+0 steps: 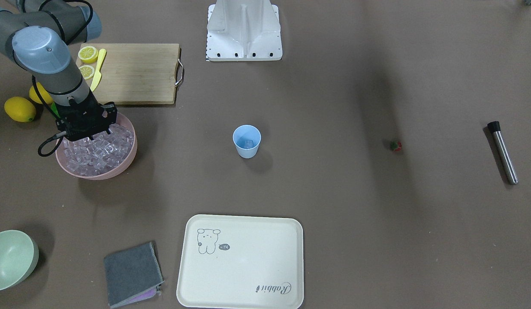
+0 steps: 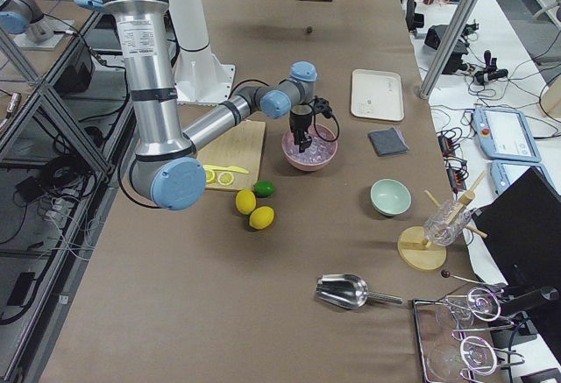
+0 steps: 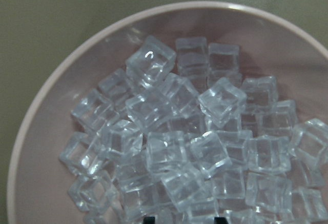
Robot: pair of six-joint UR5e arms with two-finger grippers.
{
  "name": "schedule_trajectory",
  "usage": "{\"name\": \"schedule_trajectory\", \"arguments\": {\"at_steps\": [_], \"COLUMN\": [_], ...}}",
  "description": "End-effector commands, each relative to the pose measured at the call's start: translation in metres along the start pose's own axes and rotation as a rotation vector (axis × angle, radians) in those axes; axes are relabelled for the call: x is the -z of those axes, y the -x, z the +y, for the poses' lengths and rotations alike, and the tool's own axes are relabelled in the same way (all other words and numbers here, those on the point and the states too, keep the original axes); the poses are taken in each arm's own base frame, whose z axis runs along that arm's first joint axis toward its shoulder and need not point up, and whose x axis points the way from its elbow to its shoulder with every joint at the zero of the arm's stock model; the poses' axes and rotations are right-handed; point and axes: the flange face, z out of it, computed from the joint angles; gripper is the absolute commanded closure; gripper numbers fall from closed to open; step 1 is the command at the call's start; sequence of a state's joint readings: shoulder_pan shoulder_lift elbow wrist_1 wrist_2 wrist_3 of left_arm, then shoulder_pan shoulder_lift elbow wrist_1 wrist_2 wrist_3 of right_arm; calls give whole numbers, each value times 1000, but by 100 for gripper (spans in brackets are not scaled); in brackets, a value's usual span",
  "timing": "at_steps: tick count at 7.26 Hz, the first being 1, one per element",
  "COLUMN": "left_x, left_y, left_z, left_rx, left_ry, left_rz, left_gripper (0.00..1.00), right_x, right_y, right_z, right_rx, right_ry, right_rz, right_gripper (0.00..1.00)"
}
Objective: Mash ice and strawberries in cup
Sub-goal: 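Return the right gripper to the bowl and grasp a third ice cube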
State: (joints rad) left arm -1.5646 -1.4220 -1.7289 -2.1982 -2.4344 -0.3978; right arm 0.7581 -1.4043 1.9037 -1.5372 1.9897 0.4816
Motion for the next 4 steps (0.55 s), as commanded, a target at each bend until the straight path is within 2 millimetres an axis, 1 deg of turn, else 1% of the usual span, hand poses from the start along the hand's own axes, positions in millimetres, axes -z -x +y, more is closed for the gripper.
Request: {"name": "schedule_trajectory", "arguments": {"at_steps": [1,2,4], "left_x": [2,1,4], "left_y": [-2,-2,-6], "left_z": [-1,-1,-2], "left_rx": [-2,-2,-9], "left_ry": [-4,-4,-9], "left_rz": [2,0,4], "left_gripper": [1,1,1], "right_x": [-3,-8,-7], "right_y": [-6,-10,-8], "right_z": [0,2,2], "right_rx": [-3,-8,-9], "right_ry": [6,16,21], "right_rz": [6,11,-2], "right_gripper": [51,51,51]}}
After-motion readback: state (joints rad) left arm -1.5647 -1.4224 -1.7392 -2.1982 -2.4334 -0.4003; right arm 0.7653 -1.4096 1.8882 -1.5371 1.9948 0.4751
